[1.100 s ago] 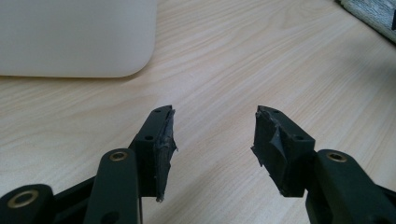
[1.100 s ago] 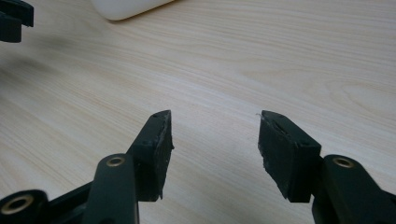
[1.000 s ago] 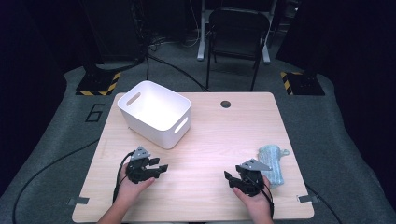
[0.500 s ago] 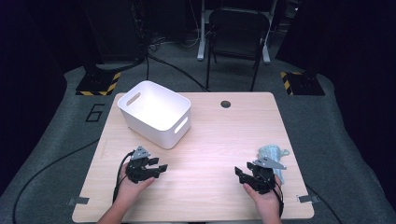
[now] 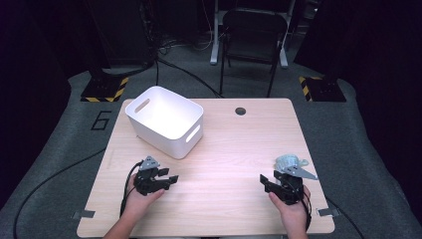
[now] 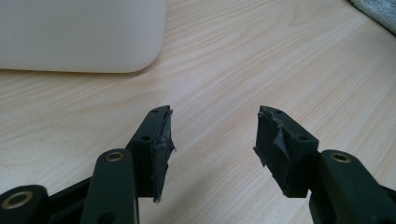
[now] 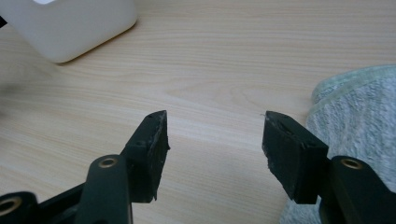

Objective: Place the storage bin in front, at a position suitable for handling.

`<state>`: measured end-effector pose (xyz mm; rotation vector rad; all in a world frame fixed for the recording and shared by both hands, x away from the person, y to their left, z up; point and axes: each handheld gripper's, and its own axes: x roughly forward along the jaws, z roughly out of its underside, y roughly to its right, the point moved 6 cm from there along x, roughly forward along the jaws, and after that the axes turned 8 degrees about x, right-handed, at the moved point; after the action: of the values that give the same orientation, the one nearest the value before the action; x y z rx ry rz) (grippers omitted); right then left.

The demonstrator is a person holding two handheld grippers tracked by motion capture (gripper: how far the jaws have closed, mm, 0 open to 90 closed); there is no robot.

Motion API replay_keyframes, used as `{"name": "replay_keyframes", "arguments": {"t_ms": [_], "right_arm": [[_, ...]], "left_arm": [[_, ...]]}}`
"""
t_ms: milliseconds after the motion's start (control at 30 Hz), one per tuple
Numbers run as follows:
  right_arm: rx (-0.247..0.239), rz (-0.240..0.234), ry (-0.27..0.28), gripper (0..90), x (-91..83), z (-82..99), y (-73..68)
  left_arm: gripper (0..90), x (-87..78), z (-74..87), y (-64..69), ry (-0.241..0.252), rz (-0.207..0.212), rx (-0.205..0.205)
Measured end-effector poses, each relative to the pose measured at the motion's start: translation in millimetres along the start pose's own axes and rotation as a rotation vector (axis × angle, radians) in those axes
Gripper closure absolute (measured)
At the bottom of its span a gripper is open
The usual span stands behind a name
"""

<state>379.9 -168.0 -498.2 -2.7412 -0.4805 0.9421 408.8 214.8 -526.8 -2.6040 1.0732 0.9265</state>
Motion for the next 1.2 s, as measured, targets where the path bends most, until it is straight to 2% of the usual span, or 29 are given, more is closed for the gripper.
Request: {"name": "replay_keyframes", "arguments": {"t_ms": [367,533,633,700,1033,1200], "right_arm": [[0.013,0.019,0.009,39.5,-5.2,-4.0,10.3],[0.028,0.051,0.012,39.4,-8.2,-6.0,16.6],[0.069,0.090,0.019,39.4,-12.7,-7.7,26.6],[0.077,0.108,0.024,39.4,-15.2,-8.7,32.4],[0.123,0.161,0.064,39.1,-27.9,-13.8,51.8],[0.152,0.182,0.058,39.2,-30.4,-12.0,63.2]], "left_arm": [[45.5,-0.6,0.2,-0.6,-0.007,0.010,0.005],[45.4,-0.9,0.2,-0.9,-0.007,0.009,0.003],[45.4,-1.0,0.2,-1.3,-0.004,0.007,-0.003],[45.4,-1.1,0.2,-1.3,-0.006,0.008,-0.007],[45.4,0.6,-0.9,-1.9,0.003,0.005,0.000],[45.4,-0.5,-1.0,-3.0,-0.001,0.007,-0.003]]}}
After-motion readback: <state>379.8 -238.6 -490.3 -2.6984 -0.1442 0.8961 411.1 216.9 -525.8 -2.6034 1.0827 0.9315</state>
